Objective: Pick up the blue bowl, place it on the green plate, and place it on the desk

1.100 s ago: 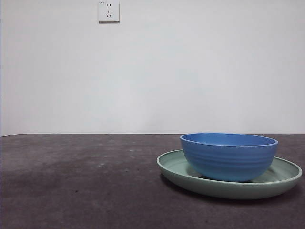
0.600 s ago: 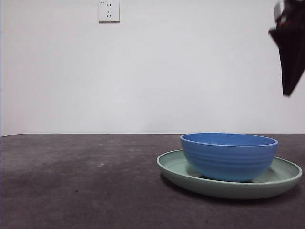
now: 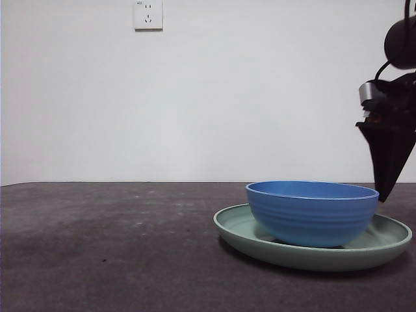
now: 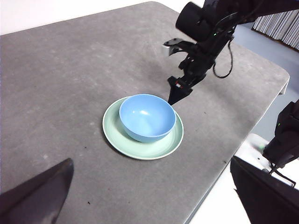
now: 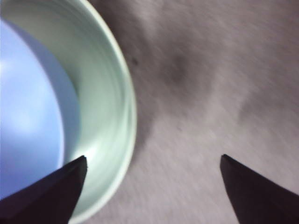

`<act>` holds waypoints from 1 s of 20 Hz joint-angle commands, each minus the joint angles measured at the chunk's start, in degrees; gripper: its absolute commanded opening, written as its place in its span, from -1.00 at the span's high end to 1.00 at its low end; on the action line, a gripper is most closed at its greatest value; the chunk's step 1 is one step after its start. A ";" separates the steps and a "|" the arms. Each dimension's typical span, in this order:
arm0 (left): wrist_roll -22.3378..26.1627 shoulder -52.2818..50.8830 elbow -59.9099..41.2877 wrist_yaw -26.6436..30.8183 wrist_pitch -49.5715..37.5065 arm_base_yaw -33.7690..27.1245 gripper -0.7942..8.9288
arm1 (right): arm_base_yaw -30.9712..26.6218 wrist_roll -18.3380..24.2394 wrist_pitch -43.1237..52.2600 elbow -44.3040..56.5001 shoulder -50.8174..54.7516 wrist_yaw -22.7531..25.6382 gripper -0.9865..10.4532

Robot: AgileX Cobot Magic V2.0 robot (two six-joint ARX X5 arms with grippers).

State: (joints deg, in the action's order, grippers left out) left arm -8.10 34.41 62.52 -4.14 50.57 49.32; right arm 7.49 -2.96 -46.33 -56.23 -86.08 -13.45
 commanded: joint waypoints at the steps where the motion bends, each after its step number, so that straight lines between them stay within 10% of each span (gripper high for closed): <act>1: -0.11 0.15 0.74 0.31 -1.40 0.57 -0.58 | 0.20 0.48 1.51 -0.28 -2.69 -0.24 0.09; 20: 0.59 0.15 0.74 0.31 -2.93 0.57 -0.58 | 0.31 0.66 7.67 -0.28 -9.77 -6.73 0.60</act>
State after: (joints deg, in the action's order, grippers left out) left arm -8.03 34.41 62.52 -4.12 48.21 49.32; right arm 7.55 -2.81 -38.89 -56.18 -94.54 -19.94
